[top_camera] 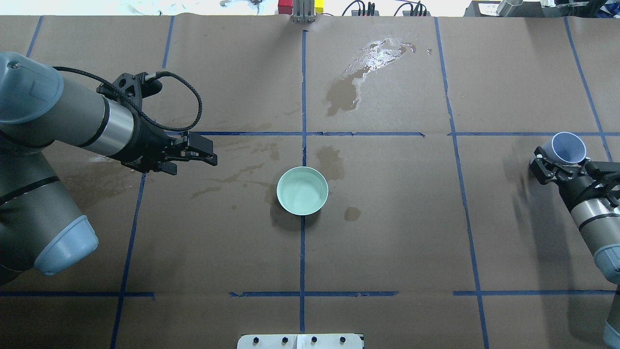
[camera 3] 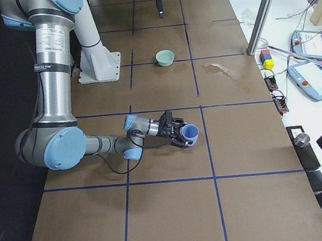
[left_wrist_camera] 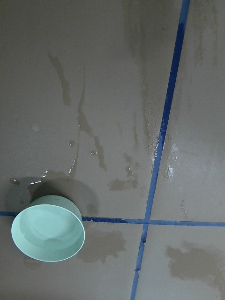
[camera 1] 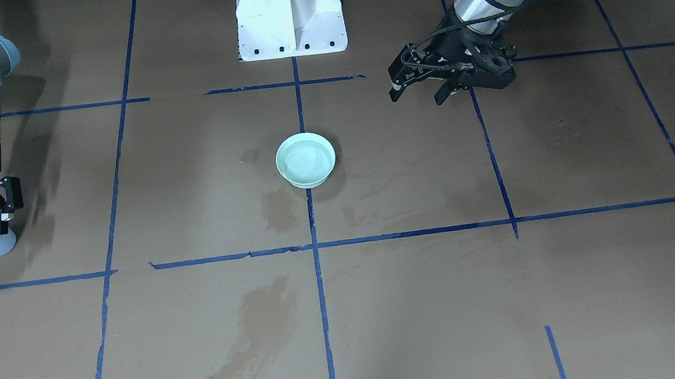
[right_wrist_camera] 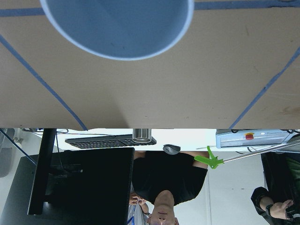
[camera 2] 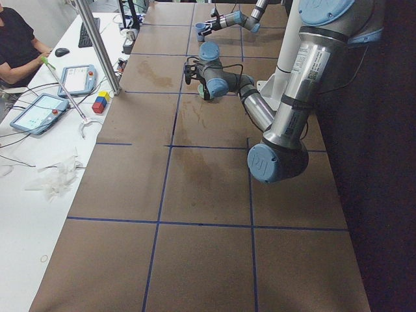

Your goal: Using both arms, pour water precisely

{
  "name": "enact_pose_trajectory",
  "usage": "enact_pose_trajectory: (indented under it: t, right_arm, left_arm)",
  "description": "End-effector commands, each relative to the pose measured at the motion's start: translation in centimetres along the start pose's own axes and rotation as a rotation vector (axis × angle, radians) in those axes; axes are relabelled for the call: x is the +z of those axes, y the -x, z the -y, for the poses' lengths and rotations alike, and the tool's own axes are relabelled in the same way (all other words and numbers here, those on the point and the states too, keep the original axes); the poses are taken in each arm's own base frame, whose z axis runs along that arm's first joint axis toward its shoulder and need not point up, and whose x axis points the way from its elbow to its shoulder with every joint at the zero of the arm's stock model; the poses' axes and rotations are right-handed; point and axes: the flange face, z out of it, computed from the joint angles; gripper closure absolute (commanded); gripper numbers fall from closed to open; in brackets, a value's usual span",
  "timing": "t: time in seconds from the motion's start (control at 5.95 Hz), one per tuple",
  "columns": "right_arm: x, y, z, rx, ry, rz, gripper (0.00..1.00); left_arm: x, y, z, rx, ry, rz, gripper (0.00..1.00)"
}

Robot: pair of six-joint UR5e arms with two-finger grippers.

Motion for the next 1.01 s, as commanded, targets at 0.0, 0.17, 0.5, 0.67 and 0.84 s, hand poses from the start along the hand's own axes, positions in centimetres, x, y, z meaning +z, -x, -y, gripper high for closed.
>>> enact_pose_trajectory:
  t: [0.0,0.17,0.5,0.67,0.84]
  right_arm:
    - [0.2,0.3,0.1,0.0,-0.004,0.001,0.04]
    - [0.6,1.4,0.4,0.014,-0.012,0.011,0.15]
    - [1.0,2.0,1.1,0.022,-0.027,0.011,0.54]
    - [2.4,5.1,3.0,0.005,-0.065,0.03,0.6]
    - [2.7,7.0,3.8,-0.082,-0.086,0.041,0.61]
  left_arm:
    - [-0.1,0.0,0.0,0.001,0.0,-0.001,0.0]
    - [-0.1,0.0,0.0,0.001,0.0,-0.001,0.0]
    - [-0.2,-0.1,-0.1,0.002,-0.001,-0.004,0.0]
    - [-0.2,-0.1,-0.1,0.002,-0.001,-0.002,0.0]
    - [-0.4,-0.2,-0.2,0.0,0.0,0.0,0.0]
